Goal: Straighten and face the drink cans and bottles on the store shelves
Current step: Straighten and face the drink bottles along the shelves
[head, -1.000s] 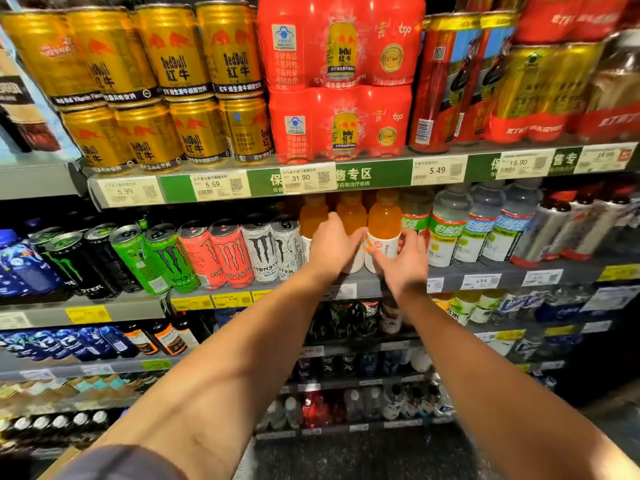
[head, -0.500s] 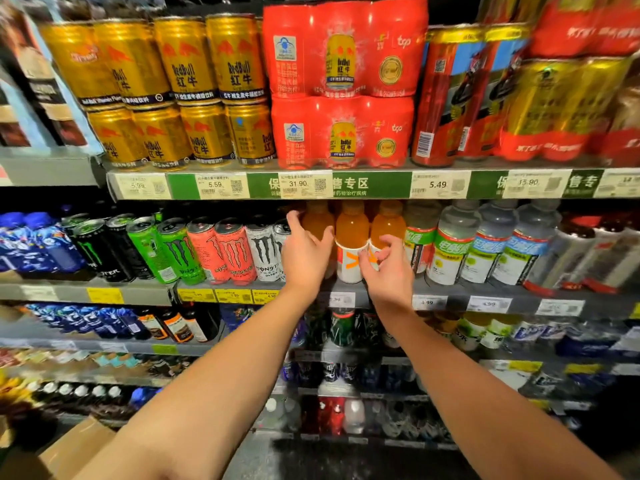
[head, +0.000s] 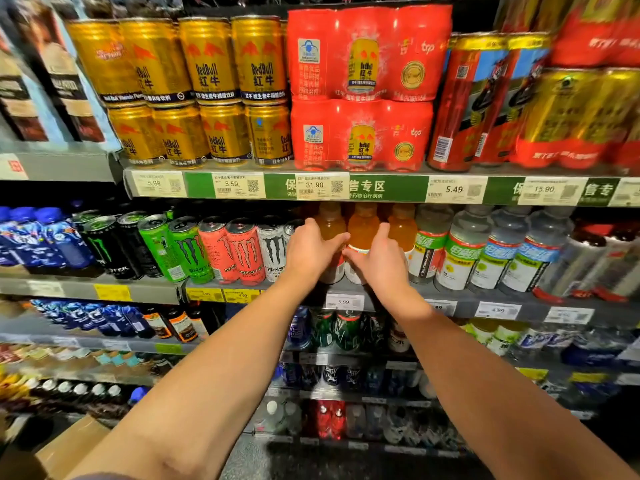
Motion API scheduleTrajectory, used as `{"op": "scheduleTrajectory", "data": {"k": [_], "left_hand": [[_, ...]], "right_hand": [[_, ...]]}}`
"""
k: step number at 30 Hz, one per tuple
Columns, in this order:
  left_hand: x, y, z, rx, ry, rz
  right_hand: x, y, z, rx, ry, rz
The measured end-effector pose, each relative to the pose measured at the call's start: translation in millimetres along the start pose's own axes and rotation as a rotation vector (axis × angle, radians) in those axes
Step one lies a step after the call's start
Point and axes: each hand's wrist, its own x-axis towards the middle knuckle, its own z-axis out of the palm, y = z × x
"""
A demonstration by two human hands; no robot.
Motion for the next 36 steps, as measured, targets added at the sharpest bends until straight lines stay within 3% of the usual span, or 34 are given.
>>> {"op": "scheduleTrajectory", "data": {"k": [15, 22, 26, 31, 36], "left_hand": [[-5, -6, -7, 0.078, 0.093, 0.063], [-3, -5, 2, -0.049, 0.128, 0.023], [-11, -5, 10, -0.172, 0.181, -0.016], [-19, -4, 19, -0.272, 0.248, -0.054], [-45, 0, 33, -0.471, 0.334, -0.051]], "right_hand": [[11, -6, -22, -0.057, -0.031, 0.021], [9, -2, -25, -0.093, -0.012, -0.038], [-4, 5, -11, -0.123, 0.116, -0.146], [-21, 4, 5, 0.041, 0.104, -0.058], [-43, 17, 9, 0.371, 0.152, 0.011]]}}
